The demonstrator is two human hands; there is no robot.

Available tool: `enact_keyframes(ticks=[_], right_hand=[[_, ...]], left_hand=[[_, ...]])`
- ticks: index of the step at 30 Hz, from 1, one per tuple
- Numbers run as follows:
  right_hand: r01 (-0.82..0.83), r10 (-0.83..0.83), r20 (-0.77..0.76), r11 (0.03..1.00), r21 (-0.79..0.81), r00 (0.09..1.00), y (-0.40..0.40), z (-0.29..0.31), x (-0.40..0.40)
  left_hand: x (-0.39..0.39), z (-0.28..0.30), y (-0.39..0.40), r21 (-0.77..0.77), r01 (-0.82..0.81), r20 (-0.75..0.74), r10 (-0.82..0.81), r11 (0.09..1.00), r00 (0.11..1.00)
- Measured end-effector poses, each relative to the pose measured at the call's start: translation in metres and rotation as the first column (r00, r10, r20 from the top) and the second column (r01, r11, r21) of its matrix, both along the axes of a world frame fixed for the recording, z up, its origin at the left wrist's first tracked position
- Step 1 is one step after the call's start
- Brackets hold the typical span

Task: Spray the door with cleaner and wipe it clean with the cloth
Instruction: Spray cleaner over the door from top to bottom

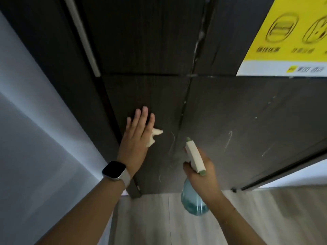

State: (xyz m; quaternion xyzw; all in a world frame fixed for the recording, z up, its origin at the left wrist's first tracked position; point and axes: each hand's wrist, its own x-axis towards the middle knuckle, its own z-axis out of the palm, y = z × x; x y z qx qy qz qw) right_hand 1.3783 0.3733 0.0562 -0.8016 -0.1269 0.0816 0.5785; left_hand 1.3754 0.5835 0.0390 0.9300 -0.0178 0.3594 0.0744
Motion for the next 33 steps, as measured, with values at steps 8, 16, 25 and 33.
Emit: enact_keyframes(ticks=[8,16,25,33], right_hand=[[0.002,-0.074,0.414,0.985,0.171,0.907,0.016,-0.079,0.023],[-0.041,-0.138,0.639,0.966,0.257,0.757,0.019,-0.103,0.004],[0.029,-0.196,0.635,0.964,0.263,0.747,0.011,-0.09,0.0],[-0.012,-0.081,0.583,0.988,0.154,0.809,0.011,-0.125,-0.001]], left_hand=[[0.032,-0.049,0.018,0.086,0.052,0.365,-0.08,0.995,0.927],[0.036,-0.054,0.023,0.183,0.077,0.453,-0.154,0.98,0.878],[0.023,-0.052,0.02,0.129,0.094,0.357,-0.135,0.987,0.924],[0.015,-0.076,0.033,0.147,0.05,0.317,-0.095,0.988,0.944]])
